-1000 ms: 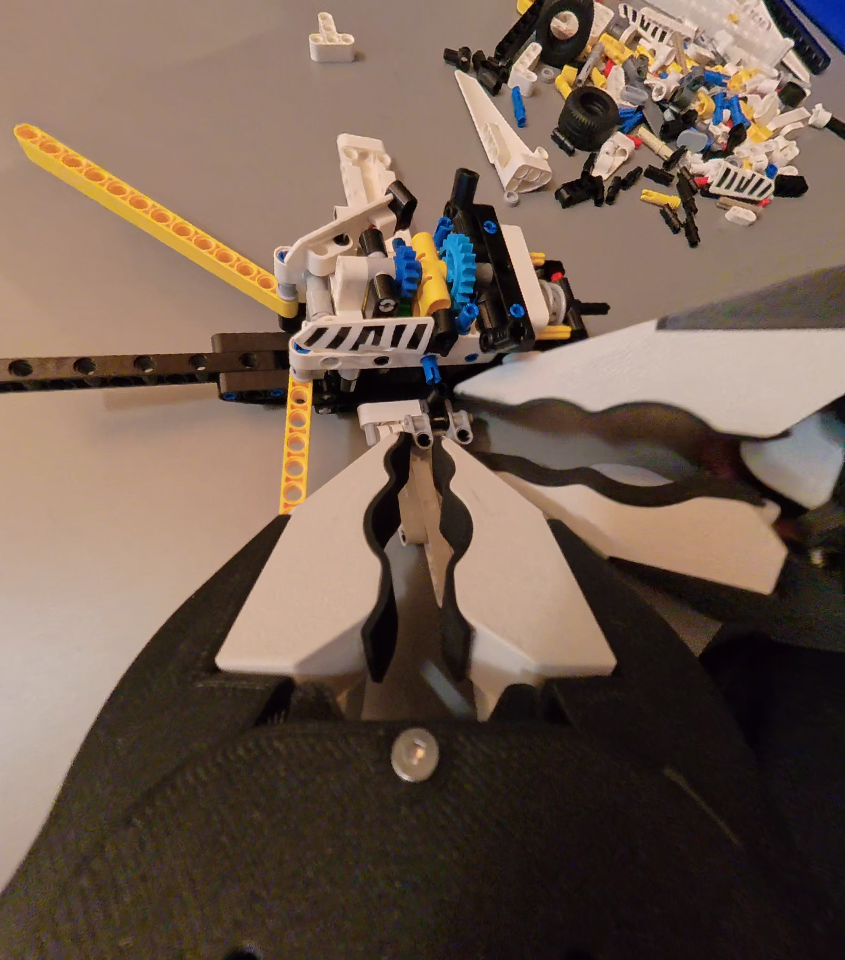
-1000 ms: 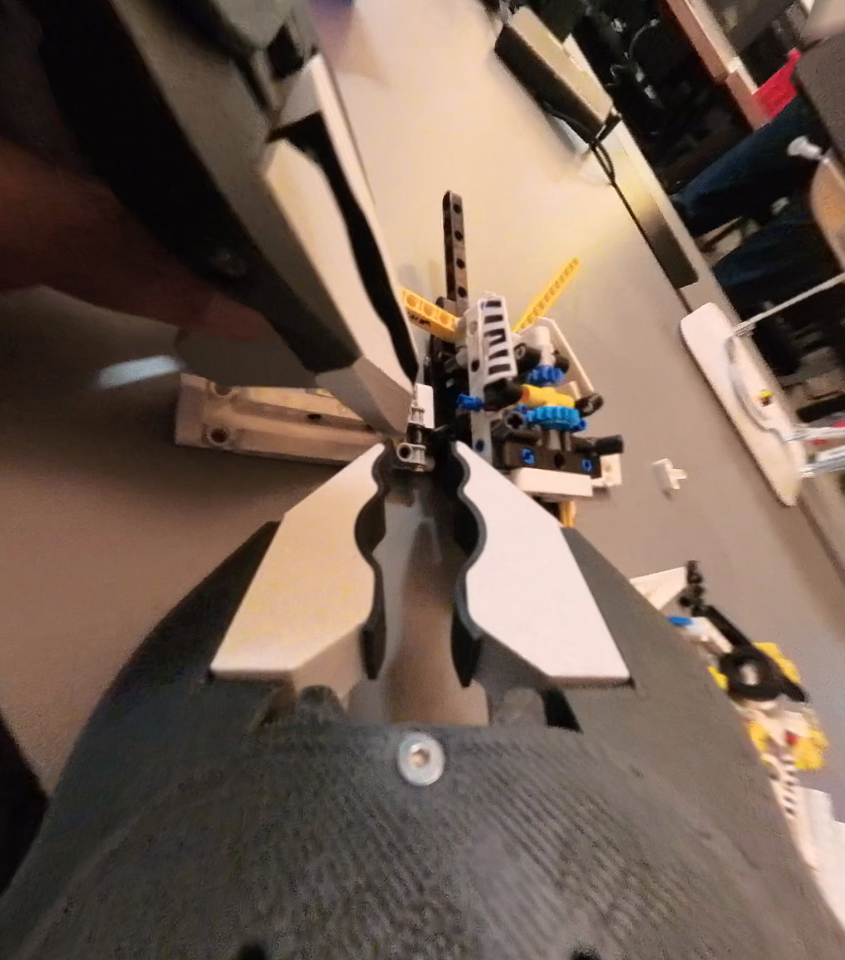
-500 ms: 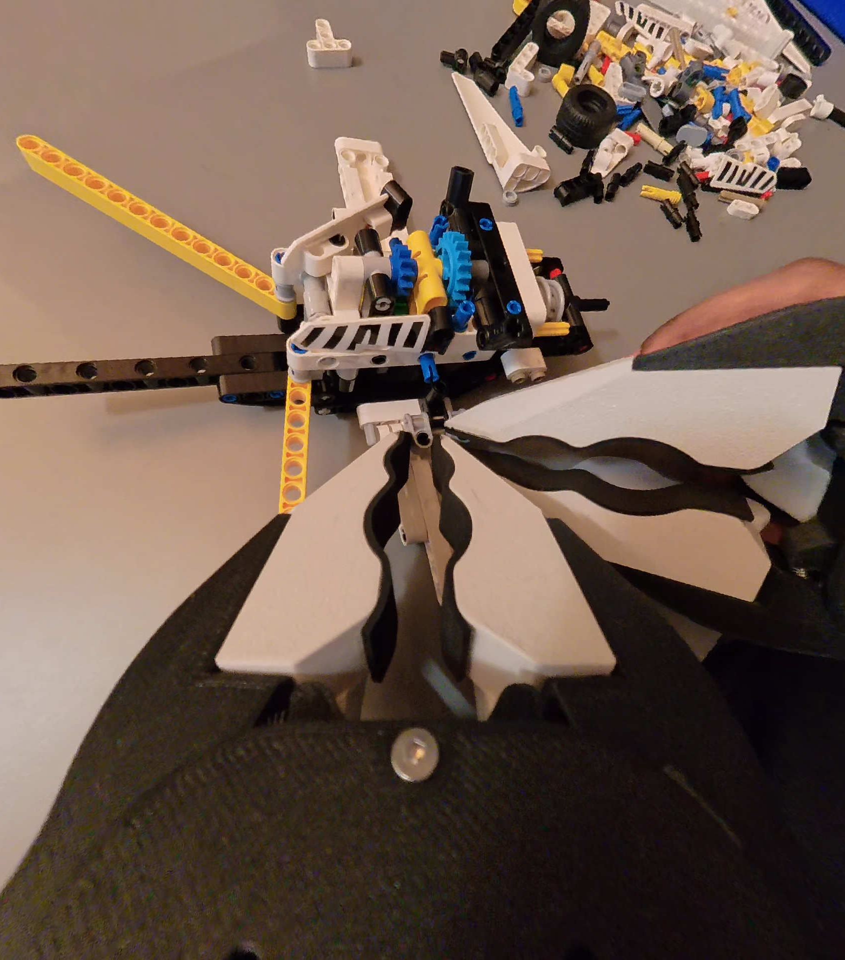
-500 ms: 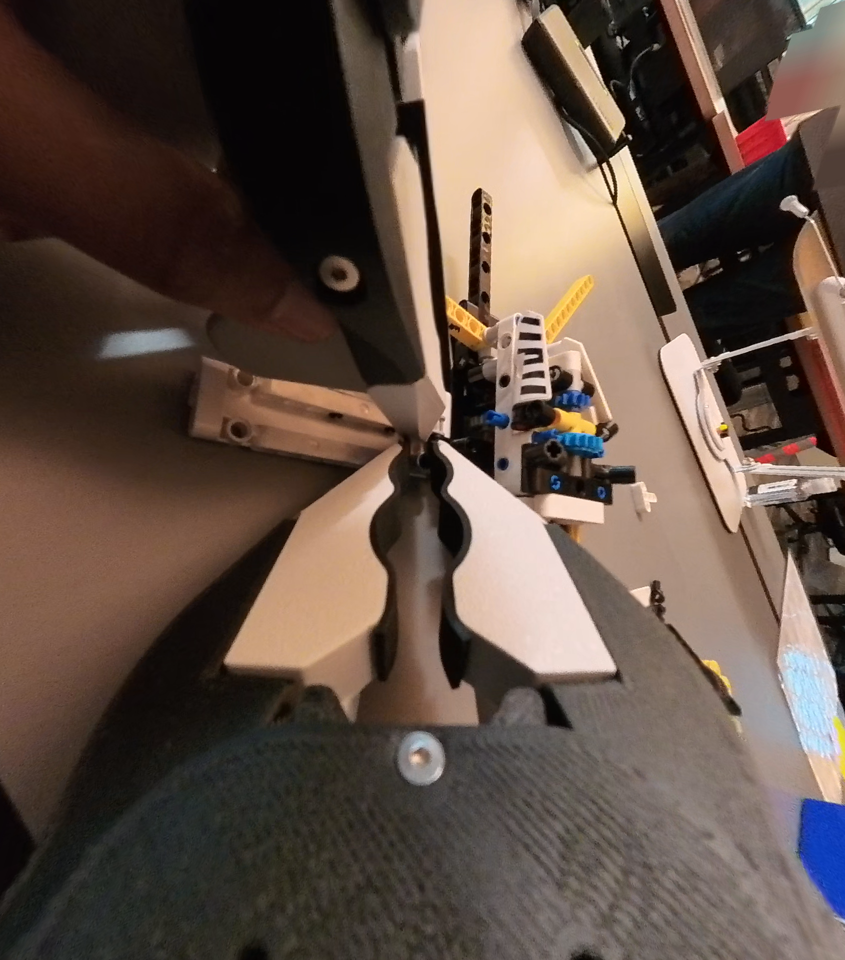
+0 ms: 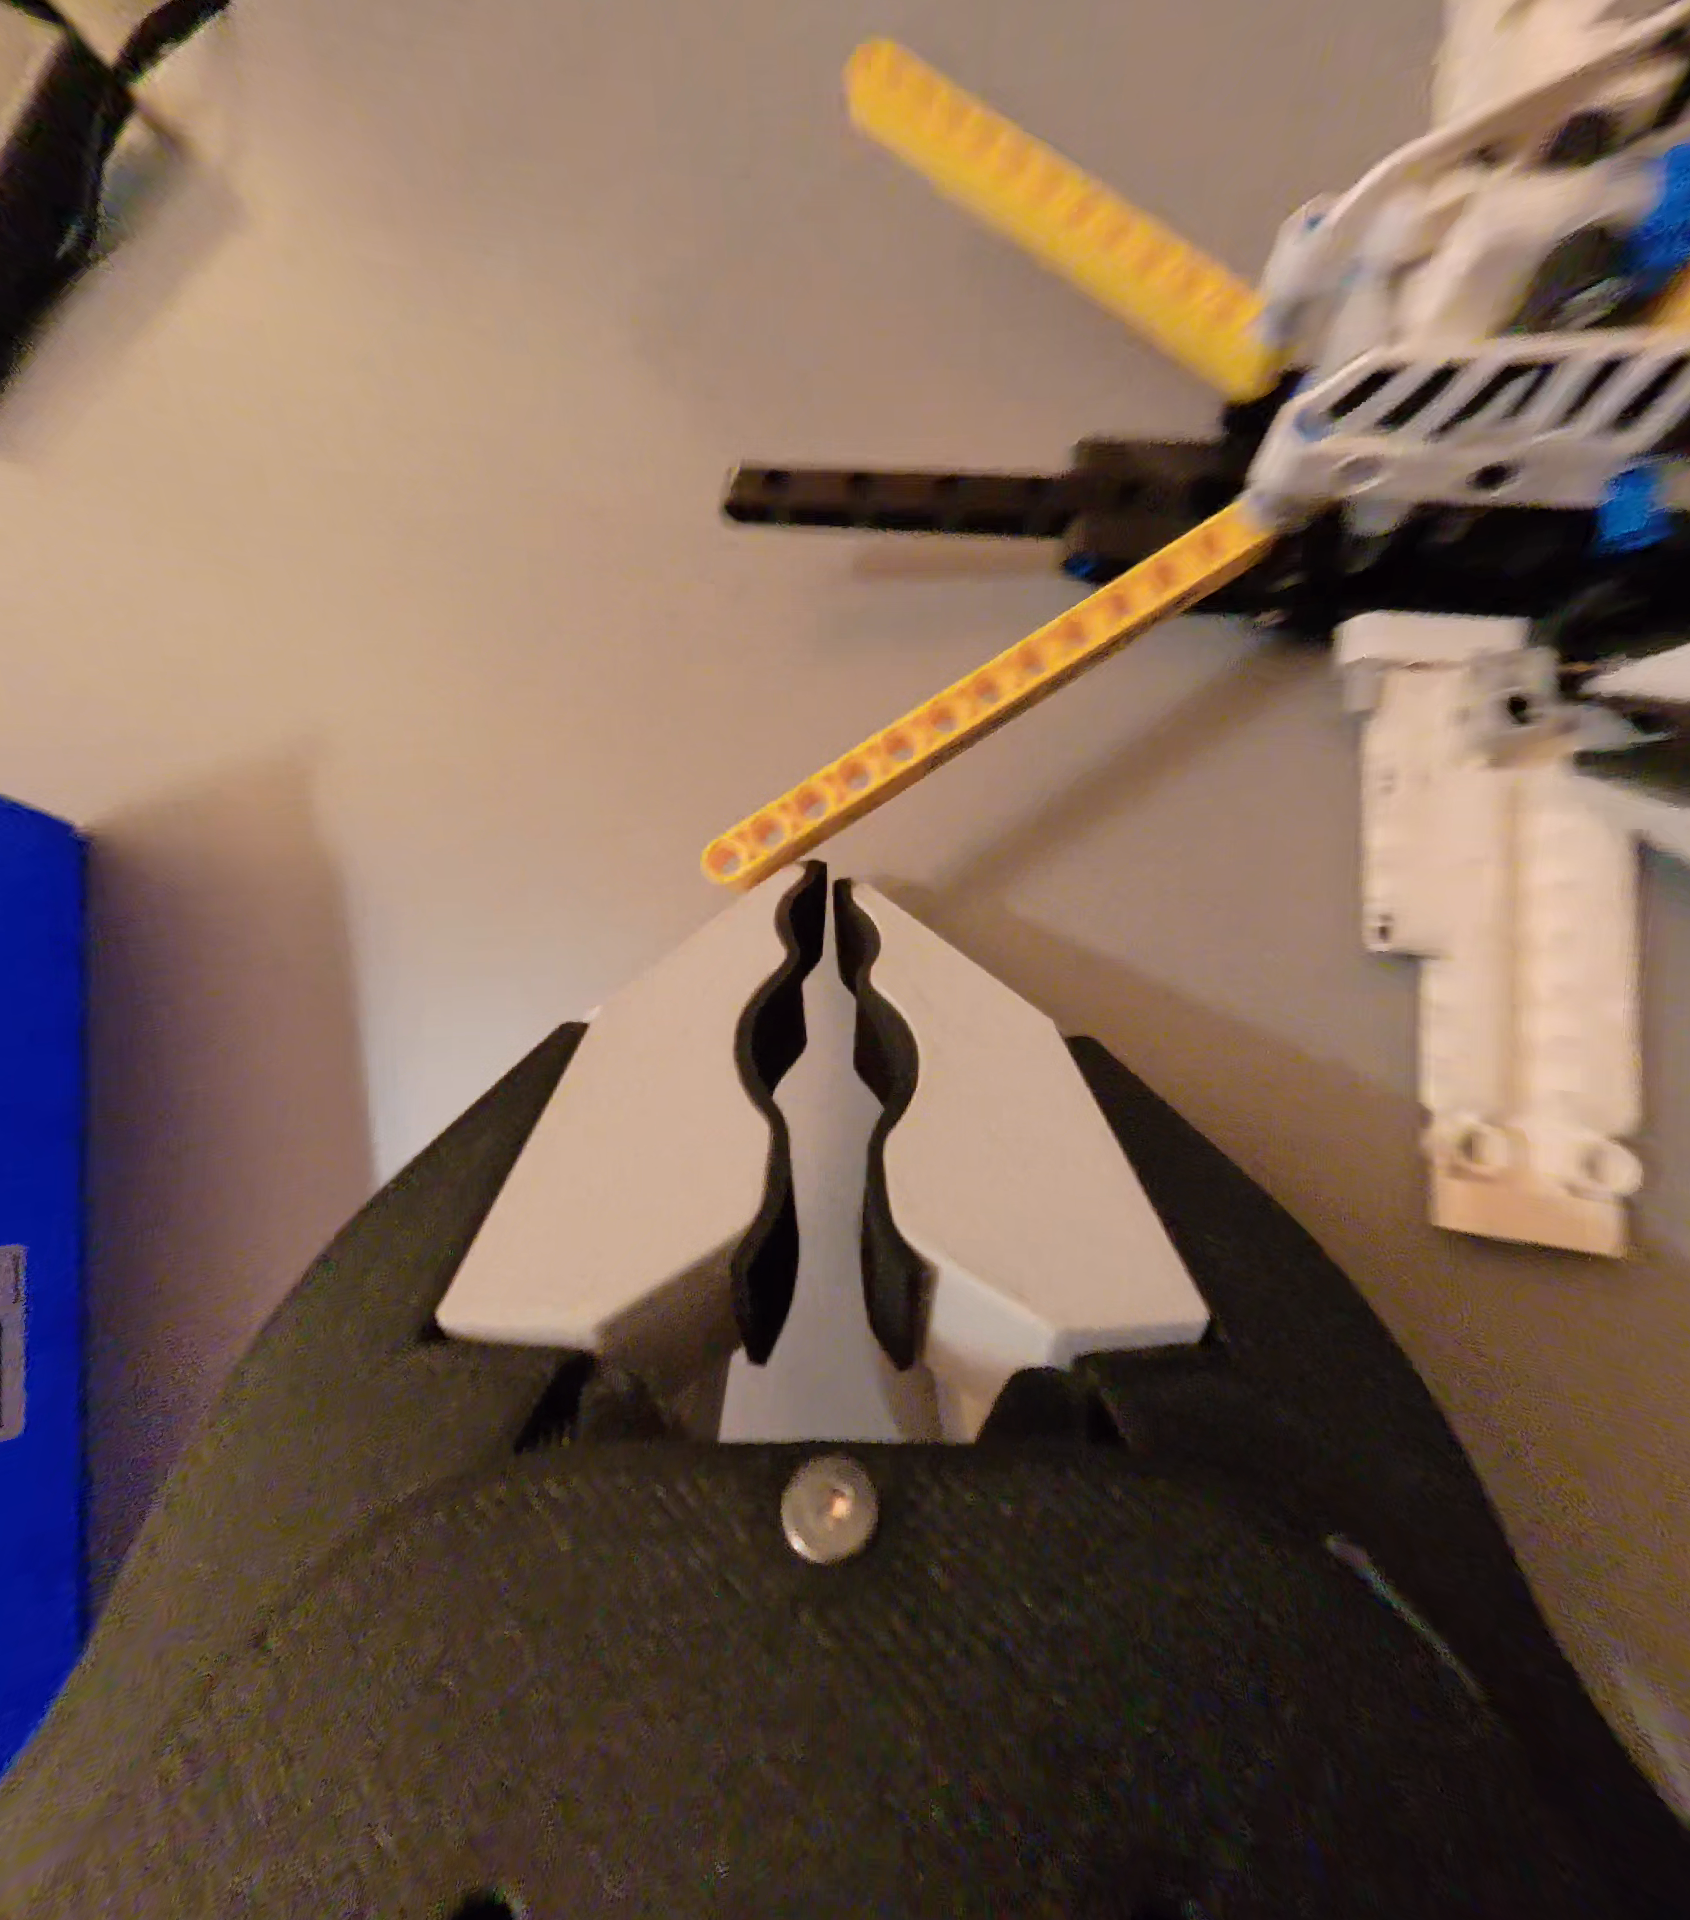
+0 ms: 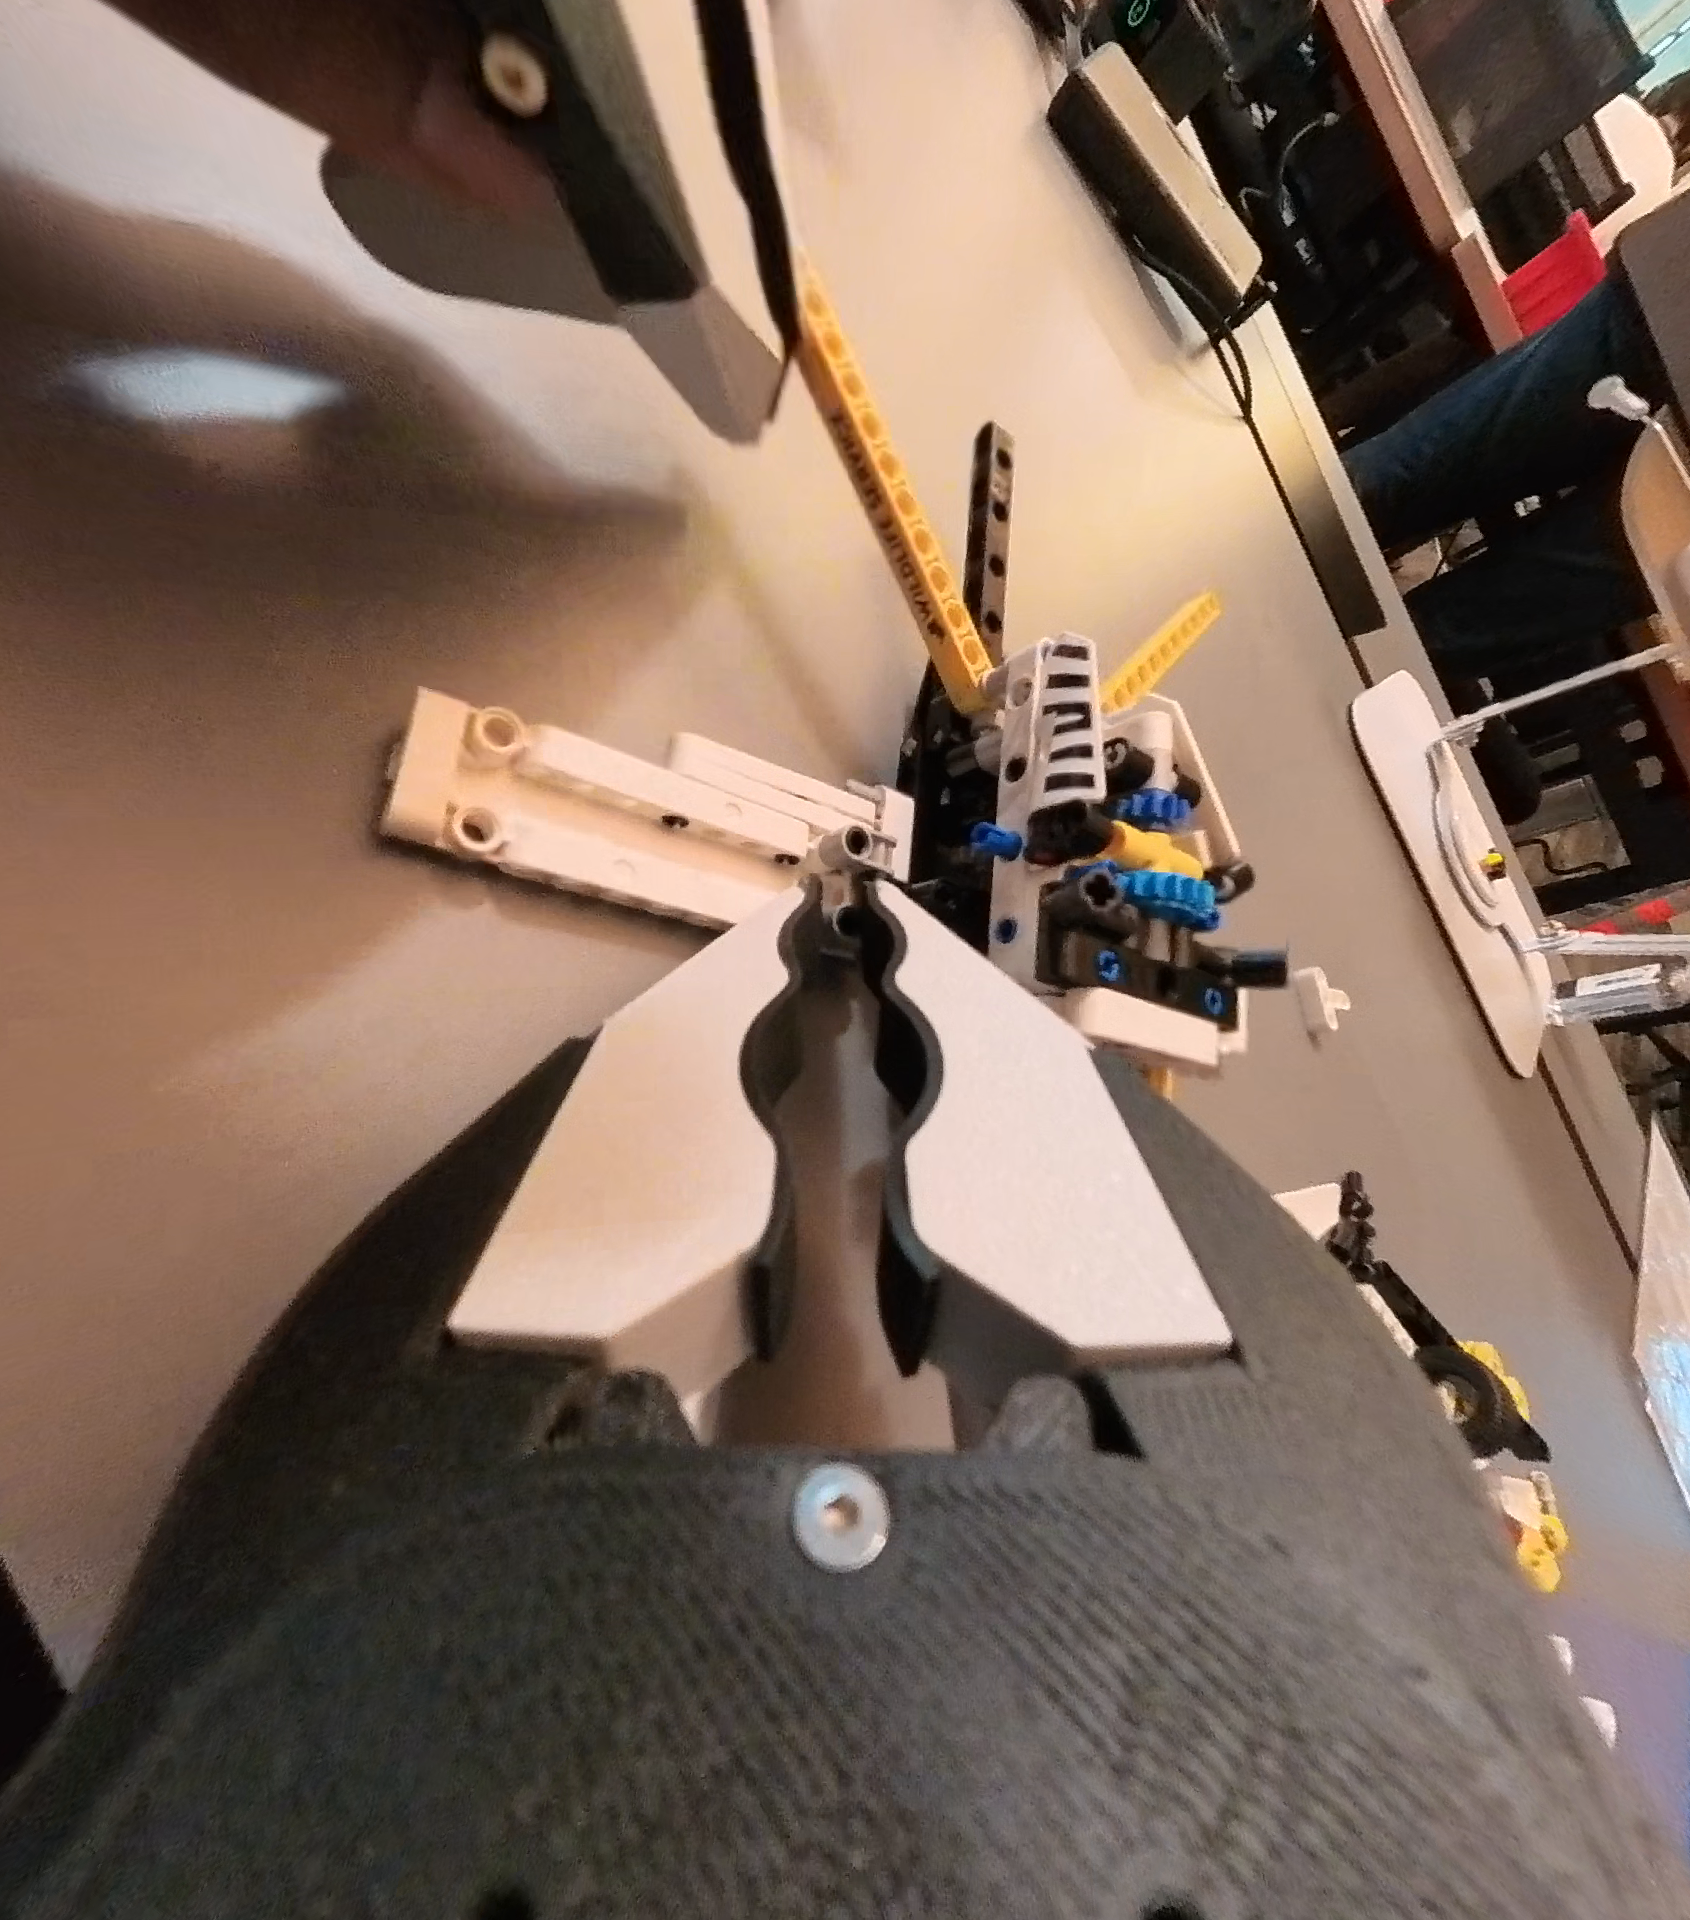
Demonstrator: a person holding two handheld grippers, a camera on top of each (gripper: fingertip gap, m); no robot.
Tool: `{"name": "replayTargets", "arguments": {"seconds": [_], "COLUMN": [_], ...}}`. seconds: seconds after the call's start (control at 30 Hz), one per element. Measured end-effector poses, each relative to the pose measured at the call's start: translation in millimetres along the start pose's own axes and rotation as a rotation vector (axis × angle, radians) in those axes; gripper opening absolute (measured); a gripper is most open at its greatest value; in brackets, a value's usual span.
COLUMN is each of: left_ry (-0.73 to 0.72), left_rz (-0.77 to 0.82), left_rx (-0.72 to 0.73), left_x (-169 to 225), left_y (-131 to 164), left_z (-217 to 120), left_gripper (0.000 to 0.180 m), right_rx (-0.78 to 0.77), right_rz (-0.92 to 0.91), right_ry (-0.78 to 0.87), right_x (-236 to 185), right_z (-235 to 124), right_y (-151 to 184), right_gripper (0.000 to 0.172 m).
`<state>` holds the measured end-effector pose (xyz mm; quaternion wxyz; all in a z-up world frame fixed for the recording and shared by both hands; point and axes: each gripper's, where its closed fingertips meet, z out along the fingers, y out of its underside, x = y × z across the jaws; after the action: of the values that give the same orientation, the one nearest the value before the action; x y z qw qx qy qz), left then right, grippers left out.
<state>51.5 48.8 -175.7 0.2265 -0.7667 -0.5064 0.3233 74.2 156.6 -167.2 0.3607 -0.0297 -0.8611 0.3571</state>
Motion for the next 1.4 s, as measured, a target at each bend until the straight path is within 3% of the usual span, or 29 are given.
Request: {"name": "replayTargets", "arguments": {"seconds": [0.07, 0.23, 0.33, 0.47, 0.63, 0.83, 1.4], "left_ry": [0.035, 0.435, 0.539, 0.529, 0.480, 0.502, 0.499], "left_rz": [-0.046, -0.234, -0.222, -0.156, -0.104, -0.066, -0.073], "left_rx": [0.004, 0.238, 0.215, 0.123, 0.137, 0.145, 0.150], "left_x": [4, 53, 78, 98, 100, 107, 107], "left_y": [1, -44, -45, -33, -39, -41, -41], "left_z": [5, -32, -35, -17, -14, -15, -15], "left_gripper": [0.000, 0.018, 0.021, 0.024, 0.021, 0.006, 0.005], "right_rx": [0.001, 0.002, 0.004, 0.005, 0.004, 0.004, 0.004], "right_rz": [-0.005, -0.013, -0.021, -0.030, -0.036, -0.031, -0.039], "right_ry": [0.001, 0.004, 0.007, 0.013, 0.019, 0.015, 0.022], "right_x": [0, 1, 0, 0, 0, 0, -1], "right_z": [0, -1, -2, -1, -1, -1, -1], "right_y": [1, 1, 2, 1, 1, 0, 0], "right_gripper": [0.005, 0.005, 0.005, 0.005, 0.005, 0.005, 0.005]}}
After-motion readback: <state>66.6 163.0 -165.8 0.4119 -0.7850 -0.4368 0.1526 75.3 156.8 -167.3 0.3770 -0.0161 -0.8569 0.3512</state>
